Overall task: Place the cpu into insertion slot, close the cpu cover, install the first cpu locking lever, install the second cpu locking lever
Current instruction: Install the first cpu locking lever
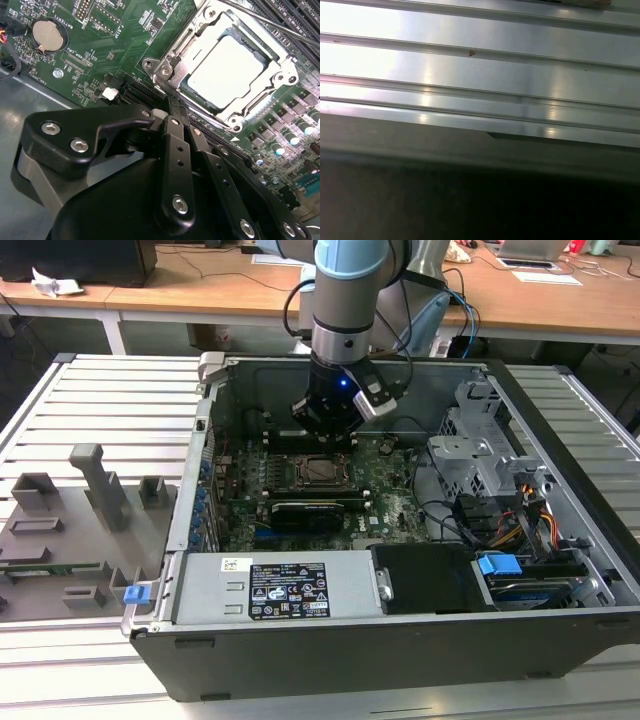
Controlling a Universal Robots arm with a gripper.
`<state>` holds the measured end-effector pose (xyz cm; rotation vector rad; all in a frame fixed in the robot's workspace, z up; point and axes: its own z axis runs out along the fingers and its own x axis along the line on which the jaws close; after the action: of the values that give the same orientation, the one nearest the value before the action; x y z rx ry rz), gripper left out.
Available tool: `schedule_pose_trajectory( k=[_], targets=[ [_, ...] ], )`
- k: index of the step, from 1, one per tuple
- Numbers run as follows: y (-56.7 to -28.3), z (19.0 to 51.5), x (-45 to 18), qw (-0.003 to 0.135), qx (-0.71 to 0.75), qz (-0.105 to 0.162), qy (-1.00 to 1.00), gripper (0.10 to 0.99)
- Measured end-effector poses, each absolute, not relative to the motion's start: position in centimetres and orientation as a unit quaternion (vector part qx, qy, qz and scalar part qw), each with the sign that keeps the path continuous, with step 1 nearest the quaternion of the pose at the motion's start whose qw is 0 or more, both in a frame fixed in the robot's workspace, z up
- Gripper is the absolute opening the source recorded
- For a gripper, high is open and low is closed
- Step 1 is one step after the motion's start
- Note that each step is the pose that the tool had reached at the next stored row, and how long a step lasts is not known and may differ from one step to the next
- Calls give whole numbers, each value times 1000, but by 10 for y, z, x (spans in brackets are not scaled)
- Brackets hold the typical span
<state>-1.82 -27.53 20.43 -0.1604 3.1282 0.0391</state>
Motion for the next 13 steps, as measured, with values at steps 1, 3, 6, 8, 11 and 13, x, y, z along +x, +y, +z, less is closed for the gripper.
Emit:
schedule_pose_trajectory(
  k=[1,3,6,8,11,13],
  targets=[
    [-275,204,-18,5,-51,12,999,106],
    [-275,204,-18,5,-51,12,999,106],
    [-275,203,-18,5,-51,12,999,106],
    [-275,203,-18,5,-51,12,999,106],
    [-275,202,-18,5,-51,12,999,106],
    [-275,202,-18,5,-51,12,999,106]
  ],
)
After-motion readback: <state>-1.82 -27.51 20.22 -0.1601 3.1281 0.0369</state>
